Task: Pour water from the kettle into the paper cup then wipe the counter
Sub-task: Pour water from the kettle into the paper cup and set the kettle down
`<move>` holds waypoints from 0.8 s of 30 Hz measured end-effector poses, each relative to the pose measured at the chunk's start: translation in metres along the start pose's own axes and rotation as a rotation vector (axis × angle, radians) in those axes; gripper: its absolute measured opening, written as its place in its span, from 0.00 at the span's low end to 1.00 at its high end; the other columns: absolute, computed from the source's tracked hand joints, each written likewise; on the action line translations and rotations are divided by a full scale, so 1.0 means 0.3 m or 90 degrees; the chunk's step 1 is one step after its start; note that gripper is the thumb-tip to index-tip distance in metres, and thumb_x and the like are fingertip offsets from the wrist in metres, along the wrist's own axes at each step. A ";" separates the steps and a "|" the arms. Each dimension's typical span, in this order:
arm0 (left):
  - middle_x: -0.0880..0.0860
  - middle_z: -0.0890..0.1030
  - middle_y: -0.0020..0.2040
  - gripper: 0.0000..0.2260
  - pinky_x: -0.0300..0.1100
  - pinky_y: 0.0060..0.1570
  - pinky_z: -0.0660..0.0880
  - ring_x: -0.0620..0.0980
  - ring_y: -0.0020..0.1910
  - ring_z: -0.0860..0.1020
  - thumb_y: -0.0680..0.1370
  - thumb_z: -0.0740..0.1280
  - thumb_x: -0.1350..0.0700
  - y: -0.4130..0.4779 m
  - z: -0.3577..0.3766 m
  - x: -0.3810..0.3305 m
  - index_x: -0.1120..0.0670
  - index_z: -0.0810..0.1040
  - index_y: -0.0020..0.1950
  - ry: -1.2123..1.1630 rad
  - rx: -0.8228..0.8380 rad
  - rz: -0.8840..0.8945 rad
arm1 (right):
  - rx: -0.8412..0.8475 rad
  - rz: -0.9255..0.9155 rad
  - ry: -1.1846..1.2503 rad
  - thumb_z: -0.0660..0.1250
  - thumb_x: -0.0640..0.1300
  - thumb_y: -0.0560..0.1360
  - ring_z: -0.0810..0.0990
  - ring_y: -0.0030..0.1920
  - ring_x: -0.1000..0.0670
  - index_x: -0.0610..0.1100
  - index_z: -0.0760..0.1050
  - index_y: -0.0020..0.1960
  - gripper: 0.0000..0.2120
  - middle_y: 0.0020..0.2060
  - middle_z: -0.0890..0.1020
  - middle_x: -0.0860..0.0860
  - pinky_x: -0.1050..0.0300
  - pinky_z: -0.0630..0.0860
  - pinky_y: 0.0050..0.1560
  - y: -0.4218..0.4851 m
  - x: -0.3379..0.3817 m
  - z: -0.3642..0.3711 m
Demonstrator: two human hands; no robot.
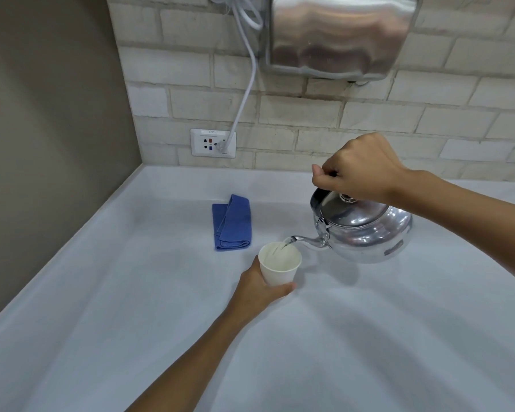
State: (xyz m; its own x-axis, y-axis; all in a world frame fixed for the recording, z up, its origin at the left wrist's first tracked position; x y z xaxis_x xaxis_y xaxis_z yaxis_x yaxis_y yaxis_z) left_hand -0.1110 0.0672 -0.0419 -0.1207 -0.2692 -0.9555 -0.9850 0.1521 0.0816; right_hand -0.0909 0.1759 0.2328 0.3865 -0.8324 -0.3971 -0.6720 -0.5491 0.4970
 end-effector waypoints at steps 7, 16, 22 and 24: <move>0.42 0.77 0.53 0.34 0.23 0.38 0.71 0.42 0.51 0.76 0.61 0.78 0.46 -0.001 -0.001 0.002 0.45 0.69 0.63 -0.001 -0.002 0.001 | -0.002 -0.013 -0.010 0.59 0.46 0.73 0.57 0.21 0.47 0.41 0.59 0.21 0.23 0.16 0.60 0.45 0.62 0.50 0.27 0.002 0.005 -0.005; 0.43 0.78 0.53 0.34 0.22 0.37 0.71 0.41 0.50 0.76 0.60 0.78 0.45 0.001 0.001 0.002 0.44 0.68 0.63 -0.001 0.000 -0.001 | -0.004 -0.022 -0.017 0.56 0.46 0.73 0.58 0.21 0.46 0.40 0.59 0.22 0.23 0.16 0.61 0.44 0.61 0.49 0.27 0.007 0.010 -0.016; 0.42 0.77 0.53 0.35 0.21 0.37 0.71 0.41 0.50 0.76 0.60 0.78 0.46 0.001 0.002 0.001 0.45 0.68 0.64 -0.003 0.000 0.004 | 0.010 -0.029 -0.025 0.60 0.44 0.75 0.61 0.22 0.45 0.39 0.61 0.23 0.24 0.17 0.62 0.43 0.60 0.50 0.27 0.010 0.011 -0.009; 0.42 0.77 0.52 0.35 0.22 0.37 0.71 0.40 0.49 0.76 0.60 0.78 0.45 0.001 0.001 0.001 0.45 0.68 0.64 -0.001 -0.001 0.001 | 0.011 -0.033 -0.028 0.60 0.44 0.75 0.61 0.22 0.46 0.39 0.61 0.23 0.24 0.17 0.62 0.43 0.60 0.50 0.27 0.010 0.013 -0.008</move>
State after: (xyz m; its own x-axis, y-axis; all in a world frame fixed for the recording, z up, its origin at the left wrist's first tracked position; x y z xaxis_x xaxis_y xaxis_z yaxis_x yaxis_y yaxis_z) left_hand -0.1114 0.0673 -0.0423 -0.1225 -0.2673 -0.9558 -0.9849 0.1515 0.0839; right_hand -0.0901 0.1709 0.2346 0.3937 -0.7982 -0.4559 -0.6628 -0.5902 0.4609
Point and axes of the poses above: each hand's wrist, its own y-axis towards the middle knuckle, its own z-axis out of the palm, x = y × z, the point moved 9 cm from there along y, towards the middle knuckle
